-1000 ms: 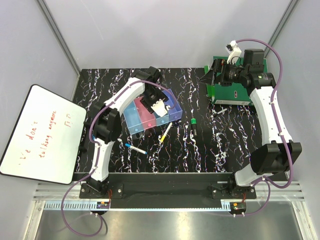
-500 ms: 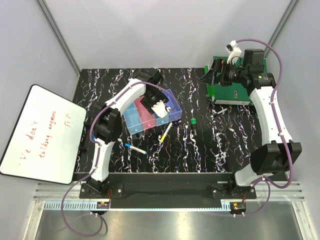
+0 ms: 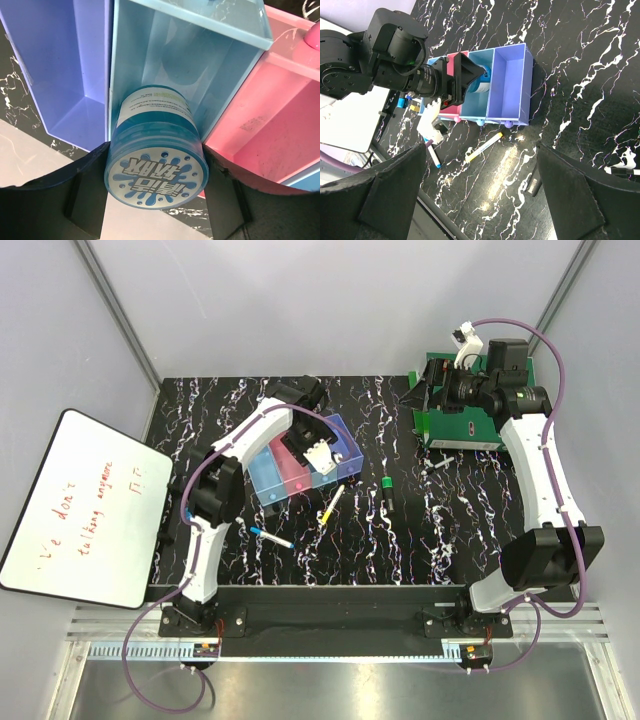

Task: Sort the stationery into containers
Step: Place the stationery in the storage box.

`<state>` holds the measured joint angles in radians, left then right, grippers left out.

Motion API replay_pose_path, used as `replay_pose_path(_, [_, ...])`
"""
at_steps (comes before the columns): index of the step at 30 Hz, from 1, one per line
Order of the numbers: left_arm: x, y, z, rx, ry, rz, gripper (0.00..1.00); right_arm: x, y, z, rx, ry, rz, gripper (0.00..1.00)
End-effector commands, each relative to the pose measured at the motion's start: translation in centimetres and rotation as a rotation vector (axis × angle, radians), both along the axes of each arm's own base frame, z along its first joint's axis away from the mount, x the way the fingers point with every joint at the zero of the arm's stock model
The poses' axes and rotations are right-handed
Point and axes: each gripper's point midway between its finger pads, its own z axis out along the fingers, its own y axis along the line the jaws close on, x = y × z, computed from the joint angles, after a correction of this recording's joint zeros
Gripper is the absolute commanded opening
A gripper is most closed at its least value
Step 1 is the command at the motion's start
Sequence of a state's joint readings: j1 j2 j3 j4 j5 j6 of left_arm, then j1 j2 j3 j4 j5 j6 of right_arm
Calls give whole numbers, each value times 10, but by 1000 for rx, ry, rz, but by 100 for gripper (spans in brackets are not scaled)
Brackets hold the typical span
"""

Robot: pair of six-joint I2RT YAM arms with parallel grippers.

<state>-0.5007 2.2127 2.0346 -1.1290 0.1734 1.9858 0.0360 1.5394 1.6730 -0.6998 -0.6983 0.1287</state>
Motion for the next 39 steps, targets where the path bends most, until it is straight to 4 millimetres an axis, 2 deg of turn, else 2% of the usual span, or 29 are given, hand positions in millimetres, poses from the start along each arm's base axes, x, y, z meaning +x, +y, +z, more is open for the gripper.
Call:
replay_pose_path(1, [26,-2,-8,56,-102,-176,41,-6,0,24,14,-82,5,100])
replay_pose_path(7, [14,-3,-2,22,-85,-193,42,-5,-1,24,13,-83,3,100])
replay_pose_path(8, [11,-3,0,17,-84,-200,52,-6,-1,24,13,-83,3,100])
replay_pose_path(10, [7,-4,5,7,-87,-207,56,-5,-1,24,13,-84,4,100])
replay_pose_path(14, [3,-2,6,13,-84,-210,57,-5,-1,25,15,-82,2,100])
replay_pose_path(18, [2,-2,12,4,-91,-194,67,-5,-1,27,16,-87,3,100])
replay_pose_path(28, [-8,-3,17,-9,-82,-197,70,-6,-1,28,17,-90,3,100])
replay_pose_path(32, [-14,1,19,1,-70,-210,74,-6,-1,27,15,-88,3,100])
replay_pose_path(39, [-26,6,27,21,-60,-255,74,-6,0,28,17,-90,4,100])
